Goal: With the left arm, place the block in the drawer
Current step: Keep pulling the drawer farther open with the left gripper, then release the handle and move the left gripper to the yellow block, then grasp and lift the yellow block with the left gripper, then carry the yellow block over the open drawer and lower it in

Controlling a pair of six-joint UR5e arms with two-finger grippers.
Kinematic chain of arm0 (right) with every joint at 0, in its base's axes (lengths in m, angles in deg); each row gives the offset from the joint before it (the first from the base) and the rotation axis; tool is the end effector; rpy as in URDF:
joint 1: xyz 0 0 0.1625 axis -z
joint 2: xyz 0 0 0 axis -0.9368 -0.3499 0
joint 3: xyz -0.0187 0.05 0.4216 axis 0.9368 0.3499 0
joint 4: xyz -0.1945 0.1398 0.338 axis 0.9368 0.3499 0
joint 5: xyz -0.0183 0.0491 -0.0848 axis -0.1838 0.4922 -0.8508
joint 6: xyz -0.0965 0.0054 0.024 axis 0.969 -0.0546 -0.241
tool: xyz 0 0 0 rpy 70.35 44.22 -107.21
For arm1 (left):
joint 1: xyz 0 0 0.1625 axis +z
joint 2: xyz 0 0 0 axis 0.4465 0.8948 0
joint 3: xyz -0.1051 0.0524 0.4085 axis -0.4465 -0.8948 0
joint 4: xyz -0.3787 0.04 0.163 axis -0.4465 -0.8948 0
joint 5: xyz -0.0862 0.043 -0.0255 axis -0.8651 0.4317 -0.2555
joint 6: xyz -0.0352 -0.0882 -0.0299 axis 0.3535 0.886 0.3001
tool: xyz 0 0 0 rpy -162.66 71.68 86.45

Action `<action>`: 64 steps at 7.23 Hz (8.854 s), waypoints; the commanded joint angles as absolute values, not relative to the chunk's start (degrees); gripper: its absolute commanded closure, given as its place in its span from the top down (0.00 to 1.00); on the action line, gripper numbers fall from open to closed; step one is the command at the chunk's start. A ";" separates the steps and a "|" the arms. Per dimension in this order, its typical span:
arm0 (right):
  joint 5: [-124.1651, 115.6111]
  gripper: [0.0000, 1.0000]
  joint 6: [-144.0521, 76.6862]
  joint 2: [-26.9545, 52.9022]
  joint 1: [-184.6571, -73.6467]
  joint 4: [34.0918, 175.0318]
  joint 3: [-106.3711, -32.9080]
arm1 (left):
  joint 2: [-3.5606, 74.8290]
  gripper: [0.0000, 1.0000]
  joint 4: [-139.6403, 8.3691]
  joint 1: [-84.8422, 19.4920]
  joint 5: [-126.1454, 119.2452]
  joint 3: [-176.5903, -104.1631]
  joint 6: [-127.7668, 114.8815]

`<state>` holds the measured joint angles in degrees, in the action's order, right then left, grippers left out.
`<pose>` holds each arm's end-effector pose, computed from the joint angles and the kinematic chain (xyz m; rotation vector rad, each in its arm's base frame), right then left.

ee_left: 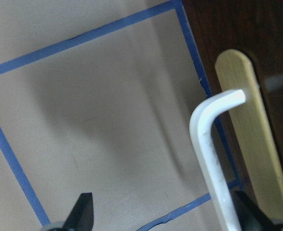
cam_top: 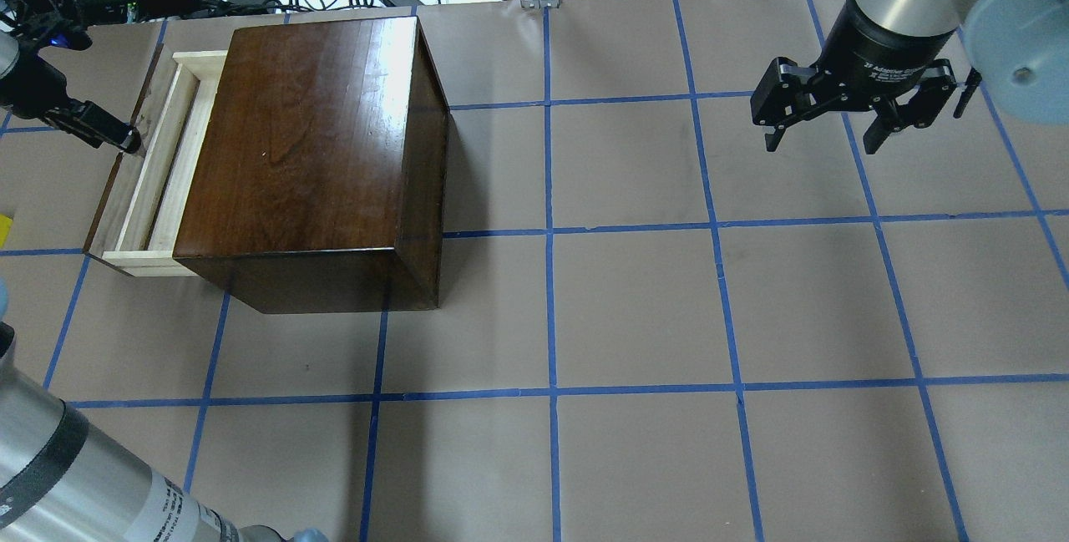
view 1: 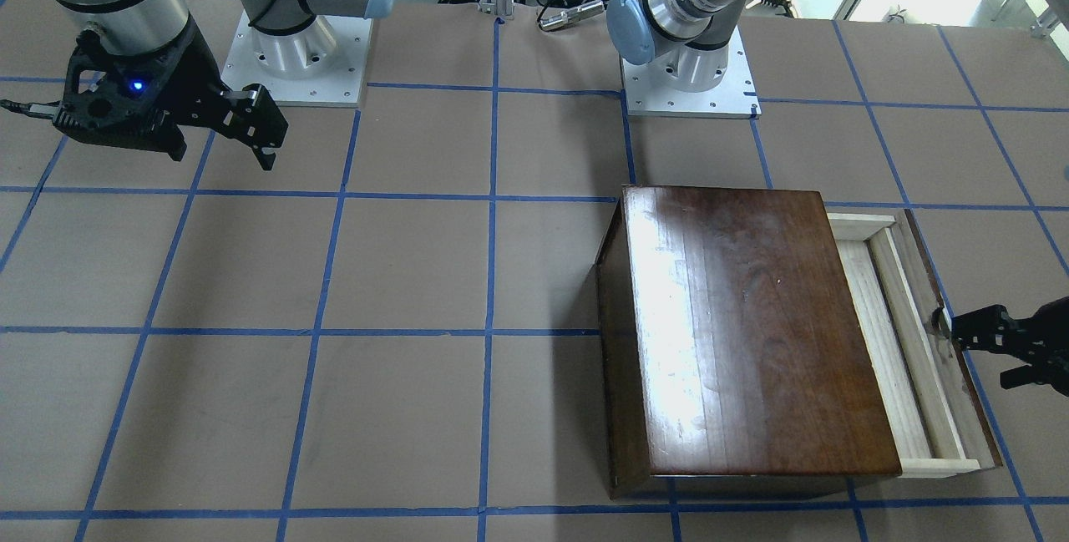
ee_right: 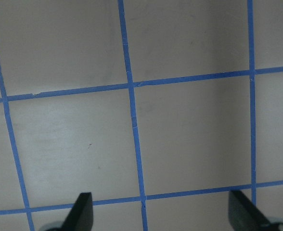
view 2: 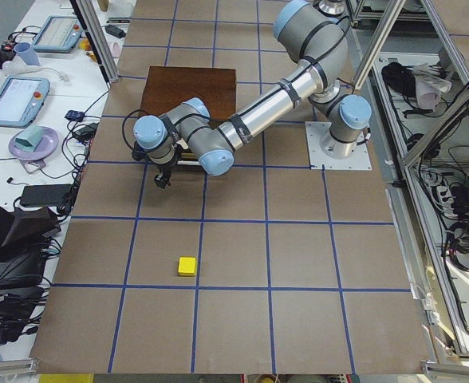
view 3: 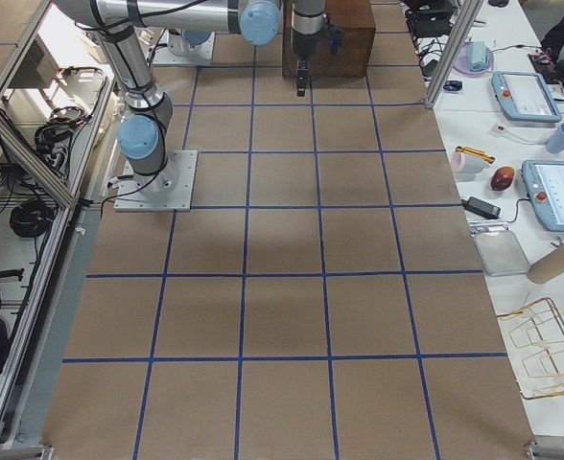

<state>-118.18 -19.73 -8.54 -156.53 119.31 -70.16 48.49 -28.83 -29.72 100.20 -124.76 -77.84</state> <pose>0.1065 -0.4870 0.4723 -0.1509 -3.1226 -0.0169 0.2600 -0.6536 0.2908 -0.5741 -2.8985 0.0123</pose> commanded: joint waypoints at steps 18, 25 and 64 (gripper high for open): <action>-118.18 1.00 -19.73 -8.54 -156.53 119.31 -70.16 | 47.25 1.00 -31.26 -29.55 101.93 -123.59 -77.25; -118.18 1.00 -19.73 -8.54 -156.53 119.31 -70.16 | 46.87 1.00 -28.15 -20.87 105.18 -117.70 -72.18; -118.18 1.00 -19.73 -8.54 -156.53 119.31 -70.25 | 38.97 0.00 -36.37 -39.22 105.53 -127.70 -53.60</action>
<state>-118.18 -19.73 -8.54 -156.53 119.31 -70.18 38.35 -37.39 -39.22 105.58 -126.46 -53.28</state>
